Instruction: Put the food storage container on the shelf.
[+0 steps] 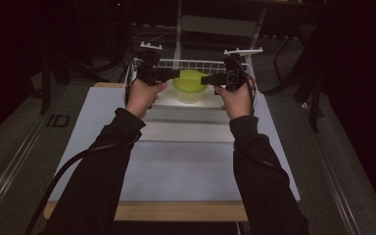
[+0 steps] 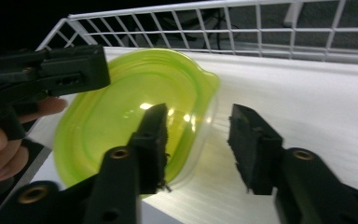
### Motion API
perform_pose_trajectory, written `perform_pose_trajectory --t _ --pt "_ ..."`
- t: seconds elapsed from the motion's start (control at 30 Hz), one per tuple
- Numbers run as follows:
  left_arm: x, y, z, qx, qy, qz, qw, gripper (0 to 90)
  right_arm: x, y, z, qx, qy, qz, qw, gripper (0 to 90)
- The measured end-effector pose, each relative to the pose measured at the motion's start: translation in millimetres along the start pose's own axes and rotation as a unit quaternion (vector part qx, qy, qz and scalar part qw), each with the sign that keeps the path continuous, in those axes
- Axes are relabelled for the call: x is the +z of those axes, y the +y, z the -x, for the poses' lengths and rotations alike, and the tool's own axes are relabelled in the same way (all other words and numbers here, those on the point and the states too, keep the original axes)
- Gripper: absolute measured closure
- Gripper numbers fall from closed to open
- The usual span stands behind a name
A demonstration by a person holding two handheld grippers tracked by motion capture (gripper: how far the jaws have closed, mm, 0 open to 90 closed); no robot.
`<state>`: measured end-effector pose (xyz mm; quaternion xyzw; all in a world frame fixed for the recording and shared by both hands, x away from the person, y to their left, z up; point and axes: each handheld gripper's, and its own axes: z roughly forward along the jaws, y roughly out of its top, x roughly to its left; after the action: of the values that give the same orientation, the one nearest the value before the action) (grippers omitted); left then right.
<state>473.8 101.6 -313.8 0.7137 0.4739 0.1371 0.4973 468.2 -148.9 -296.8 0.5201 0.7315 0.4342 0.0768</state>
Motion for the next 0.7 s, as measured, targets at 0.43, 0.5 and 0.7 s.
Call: perform_pose_trajectory --t 0.43,0.5,0.7 --pt "-38.4 -3.3 22.0 0.033 -0.042 0.044 0.9976 43.7 -26.6 -3.8 -14.7 -0.067 -0.01 0.045 0.9967 35.1" --pt "-43.0 -6.9 26.8 0.036 -0.057 0.044 0.9968 38.1 -30.2 -6.4 -17.0 -0.076 -0.006 0.049 0.9958 29.2" --pt "-55.5 -19.7 38.5 0.076 -0.102 0.052 0.9905 16.8 -42.5 -17.3 -20.1 -0.091 0.02 0.056 0.9941 22.6"
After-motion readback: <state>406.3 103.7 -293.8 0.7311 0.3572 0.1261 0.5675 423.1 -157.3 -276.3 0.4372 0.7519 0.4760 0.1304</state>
